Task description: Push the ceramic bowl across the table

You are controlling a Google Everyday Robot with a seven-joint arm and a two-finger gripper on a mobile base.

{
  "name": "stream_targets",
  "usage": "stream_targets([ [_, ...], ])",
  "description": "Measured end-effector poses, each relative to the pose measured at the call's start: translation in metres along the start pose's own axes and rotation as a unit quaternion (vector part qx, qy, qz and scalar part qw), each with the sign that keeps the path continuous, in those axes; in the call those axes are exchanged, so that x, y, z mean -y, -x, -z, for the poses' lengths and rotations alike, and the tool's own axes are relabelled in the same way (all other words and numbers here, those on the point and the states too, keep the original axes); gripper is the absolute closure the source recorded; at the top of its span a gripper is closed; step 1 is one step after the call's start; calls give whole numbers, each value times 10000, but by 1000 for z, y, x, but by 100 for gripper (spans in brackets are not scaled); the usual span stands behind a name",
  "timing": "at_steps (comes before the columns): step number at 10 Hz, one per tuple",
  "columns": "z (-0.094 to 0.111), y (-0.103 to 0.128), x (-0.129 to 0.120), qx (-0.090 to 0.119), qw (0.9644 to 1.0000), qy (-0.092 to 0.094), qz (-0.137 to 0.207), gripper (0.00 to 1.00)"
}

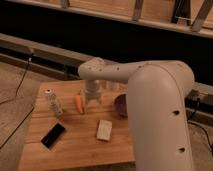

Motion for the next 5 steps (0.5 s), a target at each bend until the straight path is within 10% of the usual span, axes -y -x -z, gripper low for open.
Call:
stream_targets([
  [5,-32,34,76,30,9990,136,-418,35],
])
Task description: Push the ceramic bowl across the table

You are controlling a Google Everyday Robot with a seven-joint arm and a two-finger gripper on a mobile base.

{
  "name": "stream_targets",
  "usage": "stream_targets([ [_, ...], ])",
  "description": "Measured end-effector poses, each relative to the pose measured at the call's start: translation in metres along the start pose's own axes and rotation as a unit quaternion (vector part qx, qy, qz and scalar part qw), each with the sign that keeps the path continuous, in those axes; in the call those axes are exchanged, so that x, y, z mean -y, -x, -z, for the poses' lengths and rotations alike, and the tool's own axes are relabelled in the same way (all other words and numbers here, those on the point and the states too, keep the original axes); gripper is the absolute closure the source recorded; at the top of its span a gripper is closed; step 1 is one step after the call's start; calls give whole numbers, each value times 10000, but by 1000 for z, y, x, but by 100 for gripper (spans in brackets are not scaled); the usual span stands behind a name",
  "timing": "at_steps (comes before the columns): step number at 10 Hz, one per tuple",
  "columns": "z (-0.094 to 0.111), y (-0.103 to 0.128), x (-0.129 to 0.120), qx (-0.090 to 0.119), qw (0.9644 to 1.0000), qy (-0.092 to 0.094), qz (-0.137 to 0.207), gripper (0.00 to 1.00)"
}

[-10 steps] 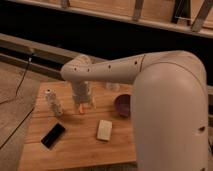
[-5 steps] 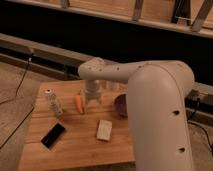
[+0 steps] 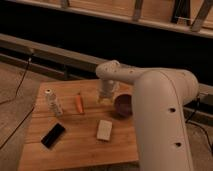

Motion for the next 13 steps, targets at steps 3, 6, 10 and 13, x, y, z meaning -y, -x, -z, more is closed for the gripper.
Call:
stream_targets([
  [3,0,8,43,50,9994,-66,-332,35],
  [6,12,6,90,94,9967,-203,-784,35],
  [10,15,-14,151,-30,9893,-315,-1427,35],
  [13,13,-35,196,-164,9782,-436,-2025,35],
])
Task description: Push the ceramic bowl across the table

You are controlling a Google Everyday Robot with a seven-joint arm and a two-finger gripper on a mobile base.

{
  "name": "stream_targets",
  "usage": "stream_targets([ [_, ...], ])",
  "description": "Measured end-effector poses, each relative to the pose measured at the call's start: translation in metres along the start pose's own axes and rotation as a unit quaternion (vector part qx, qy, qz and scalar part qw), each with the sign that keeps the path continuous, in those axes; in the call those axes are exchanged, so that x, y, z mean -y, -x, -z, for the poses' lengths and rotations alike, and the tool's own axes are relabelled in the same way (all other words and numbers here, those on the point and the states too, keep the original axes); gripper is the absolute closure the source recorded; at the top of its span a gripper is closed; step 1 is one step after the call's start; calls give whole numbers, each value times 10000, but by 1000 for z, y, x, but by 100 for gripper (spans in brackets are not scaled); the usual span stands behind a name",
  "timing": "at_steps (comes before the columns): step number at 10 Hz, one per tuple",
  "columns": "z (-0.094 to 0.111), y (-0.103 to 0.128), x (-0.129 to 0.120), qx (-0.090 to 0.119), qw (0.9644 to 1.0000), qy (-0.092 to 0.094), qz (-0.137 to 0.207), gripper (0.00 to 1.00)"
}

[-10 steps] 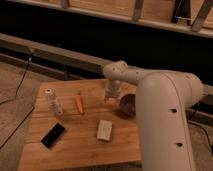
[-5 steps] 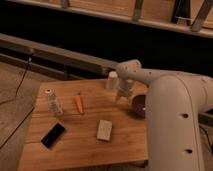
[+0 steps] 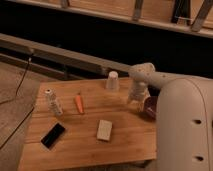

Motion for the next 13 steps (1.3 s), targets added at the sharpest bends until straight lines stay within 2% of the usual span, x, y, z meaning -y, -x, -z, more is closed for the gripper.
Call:
stream_targets([
  [3,6,-1,42,-35,9985,-175,-520,35],
  [5,10,-2,56,-56,9972,-283,-695,35],
  [9,16,1,57,6,9962,-382,-781,35],
  [13,17,1,58,15,9962,-390,-781,35],
])
